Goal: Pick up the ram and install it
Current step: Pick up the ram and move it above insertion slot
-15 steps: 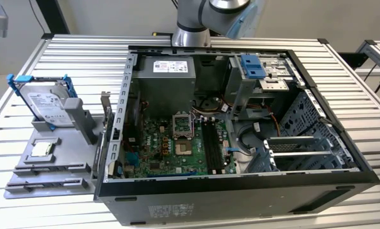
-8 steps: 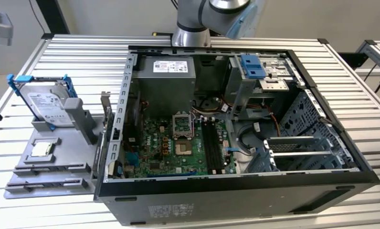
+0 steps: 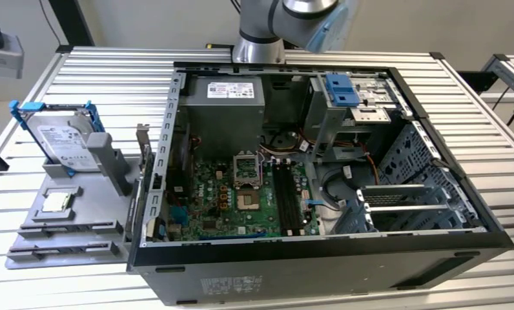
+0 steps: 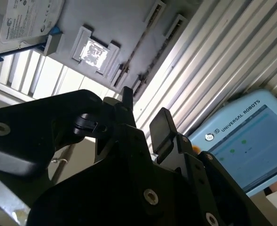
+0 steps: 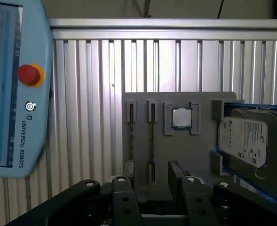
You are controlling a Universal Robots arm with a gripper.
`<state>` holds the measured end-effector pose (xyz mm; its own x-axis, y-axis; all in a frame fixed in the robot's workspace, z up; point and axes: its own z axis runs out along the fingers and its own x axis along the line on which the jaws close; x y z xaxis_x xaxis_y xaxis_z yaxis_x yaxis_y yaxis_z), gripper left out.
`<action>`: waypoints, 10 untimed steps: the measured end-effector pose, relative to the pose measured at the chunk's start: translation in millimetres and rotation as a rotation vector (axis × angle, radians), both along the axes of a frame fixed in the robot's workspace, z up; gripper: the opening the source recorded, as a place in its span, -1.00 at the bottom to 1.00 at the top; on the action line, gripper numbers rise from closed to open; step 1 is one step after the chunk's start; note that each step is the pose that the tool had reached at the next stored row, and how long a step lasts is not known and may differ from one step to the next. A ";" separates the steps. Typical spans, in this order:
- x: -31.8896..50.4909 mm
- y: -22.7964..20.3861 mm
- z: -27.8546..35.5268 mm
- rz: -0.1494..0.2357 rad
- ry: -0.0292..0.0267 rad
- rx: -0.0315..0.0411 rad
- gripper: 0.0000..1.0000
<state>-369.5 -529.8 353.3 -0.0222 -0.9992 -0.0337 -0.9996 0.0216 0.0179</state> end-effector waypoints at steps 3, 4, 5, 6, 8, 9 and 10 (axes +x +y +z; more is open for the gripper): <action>-1.5 0.0 -5.7 0.007 -0.0001 0.0001 1.00; -1.8 0.0 -7.3 0.011 -0.0001 0.0001 1.00; -2.2 0.0 -9.2 0.016 0.0000 0.0000 1.00; -2.4 0.0 -11.0 0.020 0.0000 0.0000 1.00; -3.0 0.0 -14.7 0.026 -0.0001 0.0001 1.00; -3.1 0.0 -16.5 0.029 -0.0002 0.0001 1.00; -3.3 0.0 -18.4 0.031 -0.0002 0.0001 1.00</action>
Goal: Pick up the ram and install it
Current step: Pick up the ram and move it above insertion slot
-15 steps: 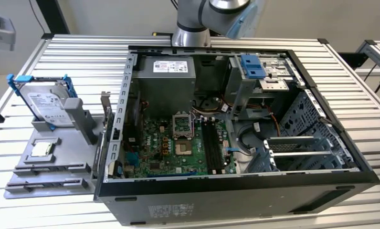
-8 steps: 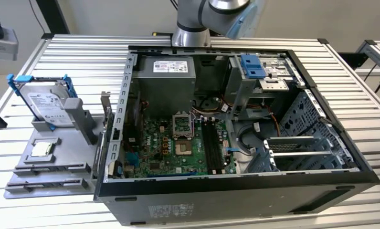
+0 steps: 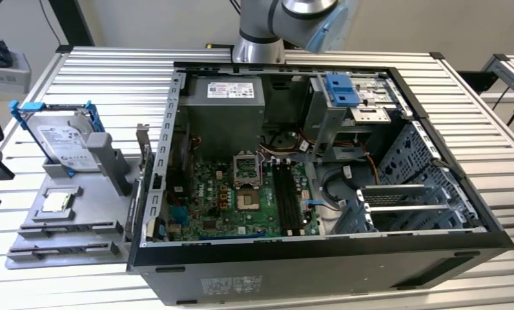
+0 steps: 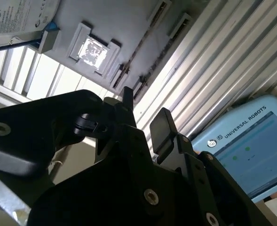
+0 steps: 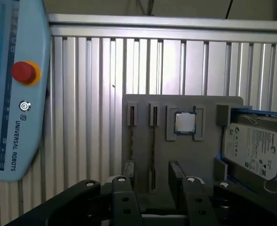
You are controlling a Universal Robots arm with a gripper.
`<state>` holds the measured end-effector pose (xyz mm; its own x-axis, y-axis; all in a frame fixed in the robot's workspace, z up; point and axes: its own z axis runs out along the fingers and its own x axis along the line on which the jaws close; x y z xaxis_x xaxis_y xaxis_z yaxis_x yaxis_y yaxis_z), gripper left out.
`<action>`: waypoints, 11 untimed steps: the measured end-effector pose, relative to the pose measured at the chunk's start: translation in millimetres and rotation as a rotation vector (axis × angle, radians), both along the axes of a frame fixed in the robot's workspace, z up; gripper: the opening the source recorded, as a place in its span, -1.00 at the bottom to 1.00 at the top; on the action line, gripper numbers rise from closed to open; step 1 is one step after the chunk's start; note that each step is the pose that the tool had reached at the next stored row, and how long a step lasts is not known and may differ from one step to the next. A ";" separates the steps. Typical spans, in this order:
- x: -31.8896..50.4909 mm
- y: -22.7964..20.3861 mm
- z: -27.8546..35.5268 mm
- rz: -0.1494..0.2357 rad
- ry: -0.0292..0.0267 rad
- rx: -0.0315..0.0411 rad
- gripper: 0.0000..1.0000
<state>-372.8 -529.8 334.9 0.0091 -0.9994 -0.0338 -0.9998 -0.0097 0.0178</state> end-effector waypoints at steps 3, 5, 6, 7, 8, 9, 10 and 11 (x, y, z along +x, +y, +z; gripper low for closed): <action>-0.2 0.0 -5.4 0.005 0.0001 -0.0001 1.00; -0.4 0.0 -9.1 0.006 0.0001 -0.0001 1.00; -0.5 0.0 -10.8 0.006 0.0001 -0.0001 1.00; -0.6 0.0 -12.7 0.007 0.0001 -0.0001 1.00; -0.7 0.0 -14.5 0.007 0.0001 0.0000 1.00; -0.8 0.0 -16.3 0.007 0.0001 -0.0001 1.00; -1.0 0.0 -18.2 0.008 0.0001 -0.0001 1.00; -1.3 0.0 -20.0 0.008 0.0001 -0.0001 1.00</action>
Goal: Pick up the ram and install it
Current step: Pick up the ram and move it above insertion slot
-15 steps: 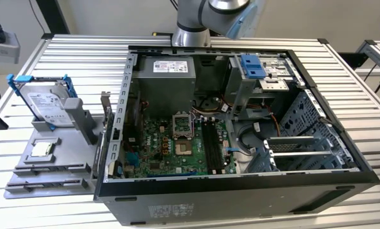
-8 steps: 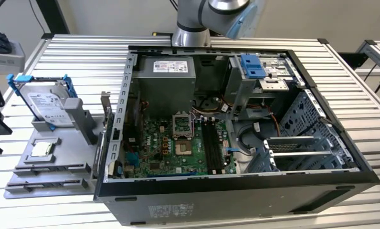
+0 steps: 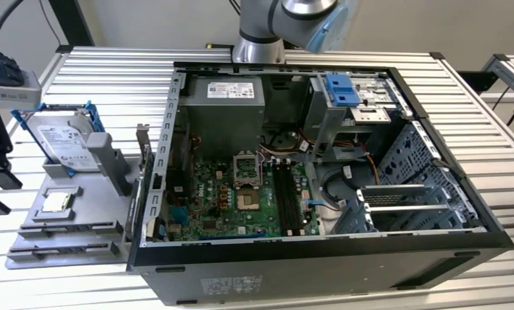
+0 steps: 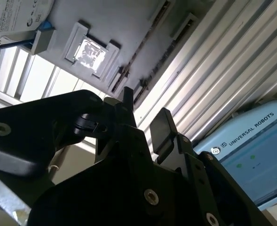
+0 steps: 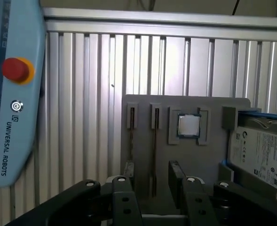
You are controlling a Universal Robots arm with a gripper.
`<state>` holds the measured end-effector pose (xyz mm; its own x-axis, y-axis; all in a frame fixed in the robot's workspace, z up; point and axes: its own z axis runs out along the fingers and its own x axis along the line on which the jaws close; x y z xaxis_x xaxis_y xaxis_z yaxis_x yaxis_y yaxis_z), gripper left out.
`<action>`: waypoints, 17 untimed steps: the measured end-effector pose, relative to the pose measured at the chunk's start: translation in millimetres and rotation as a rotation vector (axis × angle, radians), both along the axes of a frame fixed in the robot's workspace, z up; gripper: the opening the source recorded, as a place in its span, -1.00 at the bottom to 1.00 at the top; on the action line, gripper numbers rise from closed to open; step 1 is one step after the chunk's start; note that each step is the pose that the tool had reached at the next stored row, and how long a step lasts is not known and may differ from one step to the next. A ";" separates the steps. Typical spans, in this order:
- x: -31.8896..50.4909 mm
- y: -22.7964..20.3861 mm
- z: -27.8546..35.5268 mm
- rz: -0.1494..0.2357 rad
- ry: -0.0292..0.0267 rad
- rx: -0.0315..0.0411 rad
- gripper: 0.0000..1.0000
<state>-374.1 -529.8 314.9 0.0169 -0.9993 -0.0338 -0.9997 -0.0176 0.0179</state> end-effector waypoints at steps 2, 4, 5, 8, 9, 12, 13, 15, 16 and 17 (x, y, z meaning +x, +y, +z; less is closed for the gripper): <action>-0.6 0.0 -3.7 0.000 0.0000 -0.0001 1.00; -1.2 0.0 -7.3 0.001 0.0000 0.0000 1.00; -1.7 0.0 -9.2 0.001 -0.0001 0.0001 1.00; -3.1 0.0 -14.6 0.002 0.0000 0.0000 1.00; -3.5 0.0 -16.3 0.002 0.0001 -0.0001 1.00; -4.0 0.0 -21.8 0.003 -0.0001 0.0000 1.00; -4.1 0.0 -23.6 0.004 -0.0006 -0.0001 1.00; -4.1 0.0 -27.1 0.007 -0.0007 -0.0012 1.00; -4.1 0.0 -29.1 0.010 -0.0007 -0.0019 1.00; -4.1 0.0 -30.8 0.013 -0.0007 -0.0024 1.00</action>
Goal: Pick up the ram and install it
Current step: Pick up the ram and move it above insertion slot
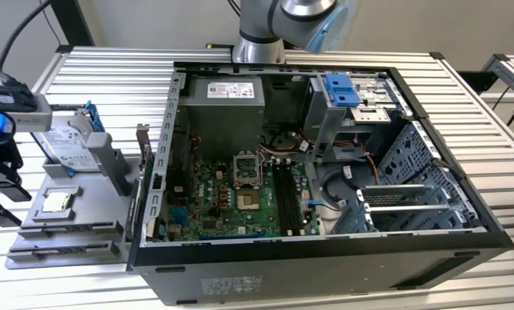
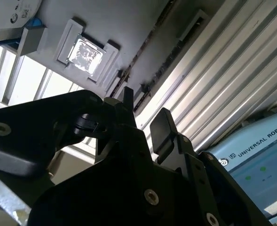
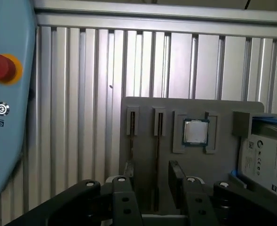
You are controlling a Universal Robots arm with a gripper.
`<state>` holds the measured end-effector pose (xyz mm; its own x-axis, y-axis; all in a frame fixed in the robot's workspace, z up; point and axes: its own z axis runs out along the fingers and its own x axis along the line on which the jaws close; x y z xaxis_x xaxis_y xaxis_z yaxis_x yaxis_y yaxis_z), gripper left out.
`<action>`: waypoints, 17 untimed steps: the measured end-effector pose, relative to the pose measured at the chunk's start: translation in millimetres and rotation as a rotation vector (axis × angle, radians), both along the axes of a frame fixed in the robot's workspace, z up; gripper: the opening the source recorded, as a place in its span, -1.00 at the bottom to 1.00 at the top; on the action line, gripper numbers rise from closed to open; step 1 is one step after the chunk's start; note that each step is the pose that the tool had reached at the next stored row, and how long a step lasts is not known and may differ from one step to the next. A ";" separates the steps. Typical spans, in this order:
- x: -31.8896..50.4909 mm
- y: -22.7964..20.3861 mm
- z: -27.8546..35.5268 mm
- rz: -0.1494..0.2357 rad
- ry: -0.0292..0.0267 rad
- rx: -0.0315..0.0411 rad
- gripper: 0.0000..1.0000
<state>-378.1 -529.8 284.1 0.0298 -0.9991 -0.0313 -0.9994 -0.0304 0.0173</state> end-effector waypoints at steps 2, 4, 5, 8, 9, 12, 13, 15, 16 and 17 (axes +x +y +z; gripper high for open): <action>0.0 0.0 -3.7 0.006 0.0000 -0.0009 1.00; 0.0 0.0 -7.3 0.009 0.0000 -0.0012 1.00; 0.0 0.0 -9.0 0.010 0.0000 -0.0015 1.00; 0.0 -0.2 -14.0 0.010 -0.0001 -0.0024 1.00; -0.1 -0.3 -15.5 0.010 -0.0001 -0.0030 1.00; 0.0 -1.4 -19.8 0.010 0.0000 -0.0052 1.00; 0.0 -2.0 -21.0 0.010 0.0001 -0.0063 1.00; 0.0 -3.2 -23.4 0.010 0.0001 -0.0083 1.00; 0.0 -3.9 -24.8 0.010 0.0000 -0.0091 1.00; 0.0 -4.6 -26.2 0.010 0.0000 -0.0098 1.00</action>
